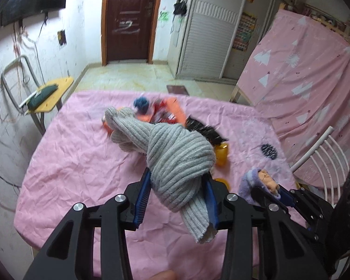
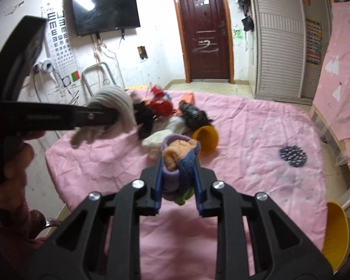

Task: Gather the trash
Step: 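Carry scarf and doll to the yellow bucket and release both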

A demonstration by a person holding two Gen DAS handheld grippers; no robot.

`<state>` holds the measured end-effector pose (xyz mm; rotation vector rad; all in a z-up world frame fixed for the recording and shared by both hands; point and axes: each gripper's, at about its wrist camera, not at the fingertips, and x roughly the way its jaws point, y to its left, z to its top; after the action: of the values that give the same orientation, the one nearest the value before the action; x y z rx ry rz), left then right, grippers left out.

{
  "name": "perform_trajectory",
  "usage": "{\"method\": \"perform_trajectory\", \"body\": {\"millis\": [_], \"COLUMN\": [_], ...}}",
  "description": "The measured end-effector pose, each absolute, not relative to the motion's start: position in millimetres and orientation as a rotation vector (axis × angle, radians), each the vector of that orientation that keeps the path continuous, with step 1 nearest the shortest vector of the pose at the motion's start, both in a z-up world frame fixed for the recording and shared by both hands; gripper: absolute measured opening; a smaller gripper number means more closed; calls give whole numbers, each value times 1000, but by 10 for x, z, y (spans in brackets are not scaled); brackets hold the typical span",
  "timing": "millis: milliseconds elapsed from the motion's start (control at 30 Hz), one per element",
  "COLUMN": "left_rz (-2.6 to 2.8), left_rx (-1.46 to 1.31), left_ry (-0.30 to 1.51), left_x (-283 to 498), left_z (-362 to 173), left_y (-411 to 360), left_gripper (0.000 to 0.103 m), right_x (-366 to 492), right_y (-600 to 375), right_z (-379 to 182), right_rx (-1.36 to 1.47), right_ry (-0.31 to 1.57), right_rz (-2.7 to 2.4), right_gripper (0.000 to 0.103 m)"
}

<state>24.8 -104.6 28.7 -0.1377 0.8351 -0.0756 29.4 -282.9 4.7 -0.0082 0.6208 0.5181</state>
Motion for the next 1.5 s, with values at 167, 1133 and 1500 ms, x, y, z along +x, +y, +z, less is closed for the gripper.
{"method": "perform_trajectory", "body": {"millis": [167, 1133, 1500], "left_rz": [-127, -582, -632], "left_rx": [-101, 75, 127], "left_ry": [782, 819, 866], "left_x": [169, 233, 327], "left_z": [508, 447, 246], "left_y": [-1264, -3694, -4235], "left_gripper": [35, 36, 64], "right_x": [283, -93, -141], "right_y": [-3104, -5293, -5573], "right_z": [181, 477, 400], "right_rx": [21, 287, 357], "right_ry": [583, 423, 420], "right_rz": [456, -83, -140], "right_gripper": [21, 21, 24]}}
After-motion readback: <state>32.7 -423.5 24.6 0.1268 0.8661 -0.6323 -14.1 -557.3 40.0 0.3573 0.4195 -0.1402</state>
